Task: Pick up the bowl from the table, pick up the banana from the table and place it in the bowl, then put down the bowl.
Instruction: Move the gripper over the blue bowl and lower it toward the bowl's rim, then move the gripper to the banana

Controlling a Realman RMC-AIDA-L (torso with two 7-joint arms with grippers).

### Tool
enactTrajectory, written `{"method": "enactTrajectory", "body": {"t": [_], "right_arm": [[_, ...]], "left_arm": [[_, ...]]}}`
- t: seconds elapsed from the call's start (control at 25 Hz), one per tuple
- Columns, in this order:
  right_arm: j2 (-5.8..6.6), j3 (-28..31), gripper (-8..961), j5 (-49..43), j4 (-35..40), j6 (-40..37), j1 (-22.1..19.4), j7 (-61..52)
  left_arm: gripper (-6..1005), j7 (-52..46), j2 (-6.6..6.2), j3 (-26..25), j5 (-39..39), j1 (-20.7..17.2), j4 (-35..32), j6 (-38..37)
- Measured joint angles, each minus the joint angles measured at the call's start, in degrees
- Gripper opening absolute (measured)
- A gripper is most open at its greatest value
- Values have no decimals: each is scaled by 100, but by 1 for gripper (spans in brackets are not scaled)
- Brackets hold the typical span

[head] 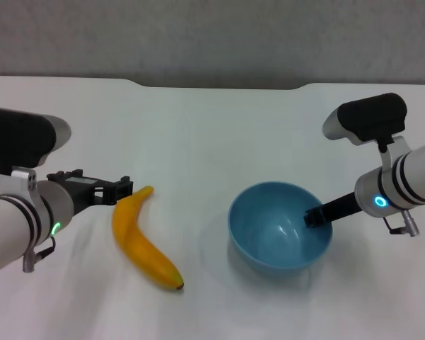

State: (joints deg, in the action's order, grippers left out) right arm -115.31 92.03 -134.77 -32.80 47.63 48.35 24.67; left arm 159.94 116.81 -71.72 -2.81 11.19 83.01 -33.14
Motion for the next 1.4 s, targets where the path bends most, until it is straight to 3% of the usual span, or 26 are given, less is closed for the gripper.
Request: {"method": "enactTrajectory", "body": {"t": [0.24, 0.44, 0.64, 0.92, 1.4], "right_arm": [[4, -40, 126, 1, -40, -65, -41, 2], [7, -45, 49, 19, -49, -128, -68, 3], [9, -46, 50, 19, -391, -104, -293, -4], [33, 51, 30, 16, -1509, 13, -1019, -68], [42, 180, 37, 18, -3009, -75, -2008, -39]], "left_arm": [[877, -35, 0, 10, 0, 10, -67, 19], [877, -57, -6, 10, 0, 8, -64, 19], [879, -59, -9, 8, 0, -26, -29, 19], [881, 26, -51, -40, -552, -101, 7, 195], [884, 48, -15, 11, -723, -76, -48, 39]]}}
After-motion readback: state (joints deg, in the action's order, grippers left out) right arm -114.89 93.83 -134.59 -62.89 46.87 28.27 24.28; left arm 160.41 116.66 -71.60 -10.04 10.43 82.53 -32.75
